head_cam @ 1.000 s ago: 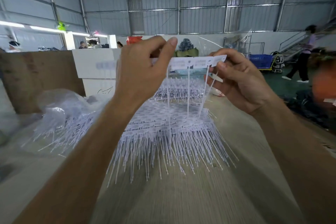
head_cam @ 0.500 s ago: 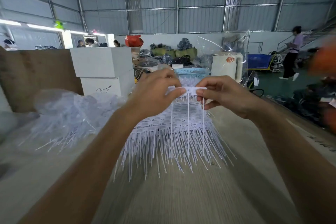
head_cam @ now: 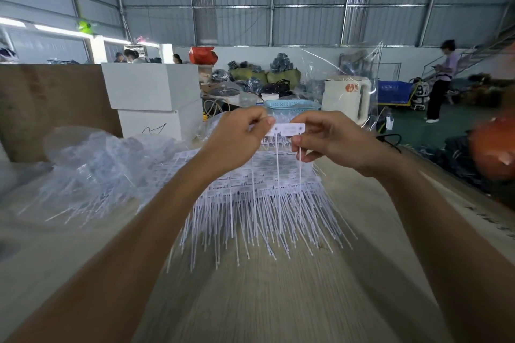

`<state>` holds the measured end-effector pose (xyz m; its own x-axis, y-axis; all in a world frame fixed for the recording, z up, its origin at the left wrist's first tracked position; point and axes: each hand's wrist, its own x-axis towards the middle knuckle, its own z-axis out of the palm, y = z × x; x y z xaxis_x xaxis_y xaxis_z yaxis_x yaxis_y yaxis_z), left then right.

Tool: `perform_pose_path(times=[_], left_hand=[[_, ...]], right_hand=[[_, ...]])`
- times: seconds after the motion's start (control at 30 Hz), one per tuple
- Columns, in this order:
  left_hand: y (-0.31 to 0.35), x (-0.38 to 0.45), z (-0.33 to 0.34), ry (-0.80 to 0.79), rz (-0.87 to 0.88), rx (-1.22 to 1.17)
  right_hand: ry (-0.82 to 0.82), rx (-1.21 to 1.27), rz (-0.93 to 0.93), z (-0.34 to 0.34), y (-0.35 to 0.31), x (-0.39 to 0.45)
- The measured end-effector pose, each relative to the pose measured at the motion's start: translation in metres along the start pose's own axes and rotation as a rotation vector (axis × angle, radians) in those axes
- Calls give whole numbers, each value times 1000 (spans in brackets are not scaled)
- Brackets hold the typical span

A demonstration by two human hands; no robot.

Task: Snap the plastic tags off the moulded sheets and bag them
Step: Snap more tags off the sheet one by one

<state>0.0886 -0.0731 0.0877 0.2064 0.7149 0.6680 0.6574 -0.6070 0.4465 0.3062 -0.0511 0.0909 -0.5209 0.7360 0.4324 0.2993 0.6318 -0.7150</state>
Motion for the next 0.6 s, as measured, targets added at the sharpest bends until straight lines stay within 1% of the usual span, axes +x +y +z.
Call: perform_pose_path(times=[0.17, 0.27, 0.4, 0.6], left_hand=[[2, 1, 1, 14, -70, -30], [2, 1, -1, 11, -83, -61], [2, 1, -5, 11, -101, -129], [4, 1, -4, 25, -139, -245]], right_hand=[[110, -165, -143, 5, 0, 4], [181, -325, -257, 10, 1, 5], [290, -483, -339, 16, 4, 6], [382, -633, -467, 20, 2, 5]])
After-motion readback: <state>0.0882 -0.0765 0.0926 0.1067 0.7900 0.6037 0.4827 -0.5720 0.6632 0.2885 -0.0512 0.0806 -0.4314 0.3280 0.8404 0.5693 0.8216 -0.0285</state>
